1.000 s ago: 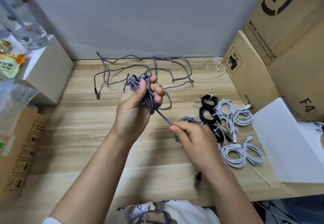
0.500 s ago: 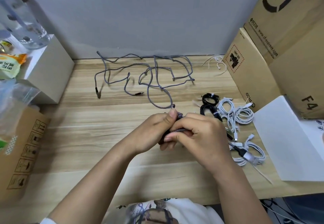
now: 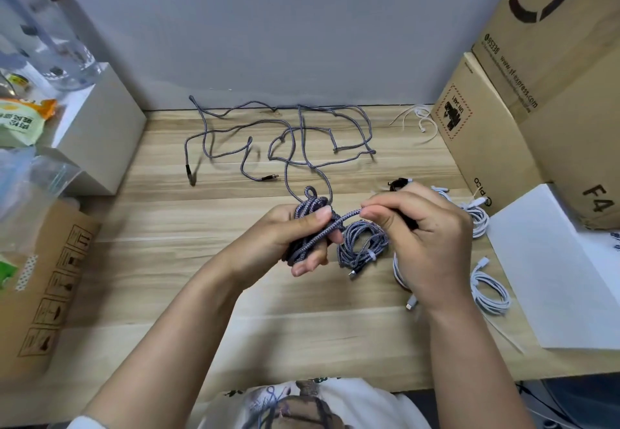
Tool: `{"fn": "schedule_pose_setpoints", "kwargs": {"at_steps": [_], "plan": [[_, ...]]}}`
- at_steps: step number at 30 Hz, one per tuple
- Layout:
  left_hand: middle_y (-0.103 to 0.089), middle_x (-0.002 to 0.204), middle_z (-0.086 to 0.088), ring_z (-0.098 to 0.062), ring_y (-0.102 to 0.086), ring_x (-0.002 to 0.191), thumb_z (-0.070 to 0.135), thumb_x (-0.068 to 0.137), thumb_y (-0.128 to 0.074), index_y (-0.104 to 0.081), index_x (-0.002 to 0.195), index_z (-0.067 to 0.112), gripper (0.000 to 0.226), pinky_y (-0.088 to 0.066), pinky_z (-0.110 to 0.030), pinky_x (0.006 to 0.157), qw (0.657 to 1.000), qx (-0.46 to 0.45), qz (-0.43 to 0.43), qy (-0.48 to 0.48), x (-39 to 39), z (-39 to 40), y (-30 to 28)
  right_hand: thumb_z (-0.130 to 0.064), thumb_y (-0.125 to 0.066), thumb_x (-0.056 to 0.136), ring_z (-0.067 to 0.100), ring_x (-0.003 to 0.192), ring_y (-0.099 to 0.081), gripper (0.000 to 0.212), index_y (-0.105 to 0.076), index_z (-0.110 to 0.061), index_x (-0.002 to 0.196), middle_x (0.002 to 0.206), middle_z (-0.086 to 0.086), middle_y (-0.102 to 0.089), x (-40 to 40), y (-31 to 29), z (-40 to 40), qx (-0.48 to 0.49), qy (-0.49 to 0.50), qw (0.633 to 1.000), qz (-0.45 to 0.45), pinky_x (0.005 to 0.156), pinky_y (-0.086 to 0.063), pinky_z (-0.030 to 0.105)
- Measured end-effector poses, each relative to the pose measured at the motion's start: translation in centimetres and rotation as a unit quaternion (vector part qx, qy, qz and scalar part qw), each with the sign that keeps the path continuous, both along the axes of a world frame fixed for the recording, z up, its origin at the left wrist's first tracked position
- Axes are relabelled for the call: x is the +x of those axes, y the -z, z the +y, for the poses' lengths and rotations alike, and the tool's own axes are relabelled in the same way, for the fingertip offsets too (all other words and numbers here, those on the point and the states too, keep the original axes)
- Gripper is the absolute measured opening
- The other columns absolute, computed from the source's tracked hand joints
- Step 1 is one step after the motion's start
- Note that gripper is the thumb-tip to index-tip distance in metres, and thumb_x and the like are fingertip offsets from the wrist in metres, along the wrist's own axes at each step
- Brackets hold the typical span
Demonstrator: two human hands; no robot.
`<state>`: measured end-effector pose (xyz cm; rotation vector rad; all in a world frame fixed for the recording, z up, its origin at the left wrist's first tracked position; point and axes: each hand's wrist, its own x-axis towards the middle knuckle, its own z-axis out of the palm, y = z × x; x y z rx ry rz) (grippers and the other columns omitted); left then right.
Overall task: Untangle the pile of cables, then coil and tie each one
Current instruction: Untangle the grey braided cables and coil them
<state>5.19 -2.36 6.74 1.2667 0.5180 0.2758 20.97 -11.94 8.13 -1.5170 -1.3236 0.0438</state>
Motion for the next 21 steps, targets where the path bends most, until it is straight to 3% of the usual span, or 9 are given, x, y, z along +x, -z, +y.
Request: {"fn": "schedule_pose_setpoints", "kwargs": {"at_steps": [2,5,9,12,14,17,21], "plan": [[-0.053,0.046,-0.003,-0.015,-0.041,0.040,0.046,0.085,-0.054,-0.062,0.083,0.007,0.040,-0.036,-0.044,0.071,0.998,0.024,0.048,-0.021,0.2,0.0,0.3,-0.030,-0.064,0.085,0.012,0.062,-0.056,0.023,-0.075,-0.011,0.076,0.068,-0.001,-0.063,-0.1,-0.1,0.0,0.015,0.004,1.000,-0.024,0.056,-0.044,0.029],[-0.055,0.047,-0.004,-0.016,-0.043,0.041,0.047,0.085,-0.052,-0.061,0.082,0.008,0.041,-0.037,-0.045,0.072,0.996,0.035,0.076,-0.037,0.6,-0.3,0.4,-0.029,-0.064,0.085,0.010,0.061,-0.055,0.022,-0.075,-0.012,0.075,0.068,-0.003,-0.062,-0.1,0.3,0.3,0.016,0.019,1.000,-0.016,0.056,-0.043,0.028],[-0.054,0.046,0.002,-0.019,-0.038,0.045,0.053,0.087,-0.051,-0.064,0.087,0.008,0.046,-0.048,-0.027,0.068,0.997,-0.046,-0.057,0.012,0.2,-0.7,-0.9,-0.037,-0.059,0.084,-0.001,0.068,-0.055,0.026,-0.072,-0.016,0.076,0.071,-0.018,-0.059,0.3,1.5,1.1,-0.033,0.038,0.997,0.058,0.063,-0.040,0.016],[-0.055,0.051,0.002,-0.021,-0.041,0.046,0.049,0.080,-0.059,-0.071,0.091,0.010,0.043,-0.051,-0.024,0.069,0.978,-0.133,-0.159,-0.028,0.2,-0.2,-1.7,-0.043,-0.054,0.085,0.005,0.076,-0.061,0.031,-0.072,-0.017,0.081,0.078,-0.017,-0.065,0.5,2.4,1.0,-0.104,0.034,0.991,0.081,0.069,-0.045,0.022],[-0.055,0.056,0.000,-0.011,-0.047,0.044,0.039,0.078,-0.061,-0.072,0.092,0.005,0.039,-0.052,-0.025,0.073,0.957,-0.197,-0.204,-0.063,0.5,0.2,-2.0,-0.040,-0.051,0.086,0.012,0.079,-0.063,0.033,-0.073,-0.016,0.090,0.085,-0.006,-0.071,-0.1,2.6,0.8,-0.160,0.014,0.986,0.050,0.070,-0.045,0.027],[-0.060,0.064,-0.002,-0.010,-0.053,0.049,0.030,0.072,-0.066,-0.072,0.093,0.000,0.037,-0.054,-0.026,0.078,0.933,-0.251,-0.235,-0.102,0.8,0.5,-1.7,-0.035,-0.044,0.087,0.023,0.086,-0.064,0.040,-0.067,-0.017,0.114,0.100,0.005,-0.072,-1.7,2.7,0.4,-0.216,-0.002,0.976,-0.020,0.072,-0.049,0.032],[-0.062,0.065,-0.003,-0.011,-0.057,0.052,0.023,0.069,-0.066,-0.071,0.089,-0.003,0.033,-0.053,-0.025,0.077,0.918,-0.285,-0.215,-0.174,1.3,0.2,-1.9,-0.034,-0.033,0.088,0.033,0.090,-0.062,0.050,-0.055,-0.022,0.131,0.104,0.006,-0.068,-3.1,2.0,-0.2,-0.245,-0.013,0.966,-0.083,0.067,-0.045,0.037]]}}
